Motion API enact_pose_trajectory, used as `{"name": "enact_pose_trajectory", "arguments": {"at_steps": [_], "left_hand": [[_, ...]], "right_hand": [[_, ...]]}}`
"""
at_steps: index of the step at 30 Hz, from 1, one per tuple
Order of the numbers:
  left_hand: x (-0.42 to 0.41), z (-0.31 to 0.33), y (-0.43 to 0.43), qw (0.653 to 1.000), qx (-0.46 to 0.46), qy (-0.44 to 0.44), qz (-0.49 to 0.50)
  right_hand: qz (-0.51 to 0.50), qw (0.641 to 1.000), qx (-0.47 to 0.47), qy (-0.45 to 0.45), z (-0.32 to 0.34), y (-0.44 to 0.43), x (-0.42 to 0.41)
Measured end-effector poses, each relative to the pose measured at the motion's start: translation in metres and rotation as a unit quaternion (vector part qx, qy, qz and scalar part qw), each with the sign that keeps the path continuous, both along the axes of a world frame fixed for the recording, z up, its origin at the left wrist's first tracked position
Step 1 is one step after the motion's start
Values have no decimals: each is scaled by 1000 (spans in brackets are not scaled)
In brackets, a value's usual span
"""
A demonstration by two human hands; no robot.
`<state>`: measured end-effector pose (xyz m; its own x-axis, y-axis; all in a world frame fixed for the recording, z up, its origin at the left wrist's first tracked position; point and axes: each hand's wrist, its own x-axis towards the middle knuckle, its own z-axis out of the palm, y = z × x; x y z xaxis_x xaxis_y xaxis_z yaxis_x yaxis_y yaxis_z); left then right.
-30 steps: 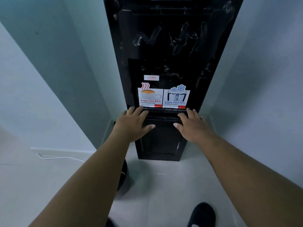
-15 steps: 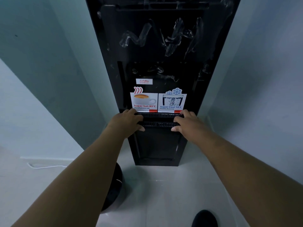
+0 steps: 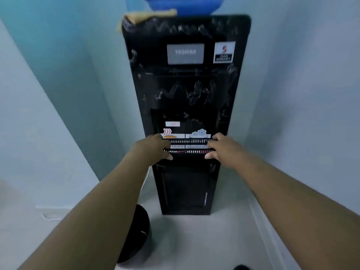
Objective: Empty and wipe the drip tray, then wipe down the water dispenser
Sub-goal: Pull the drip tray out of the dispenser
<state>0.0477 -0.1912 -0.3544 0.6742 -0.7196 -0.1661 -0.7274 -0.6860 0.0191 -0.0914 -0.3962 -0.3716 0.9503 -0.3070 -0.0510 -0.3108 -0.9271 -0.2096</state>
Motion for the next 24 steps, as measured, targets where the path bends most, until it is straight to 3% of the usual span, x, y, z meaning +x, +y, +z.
{"name": "enact_pose_trajectory", "arguments": {"at_steps": [16,24], "left_hand": [[-69,242,10,984,-118,-120,-48],[-35,300,-39,970,-207,-122,-29]], "right_hand": [[14,988,-94,-125,254,-9,-77],[-23,984,-78,-162,307,-49,-29]]}}
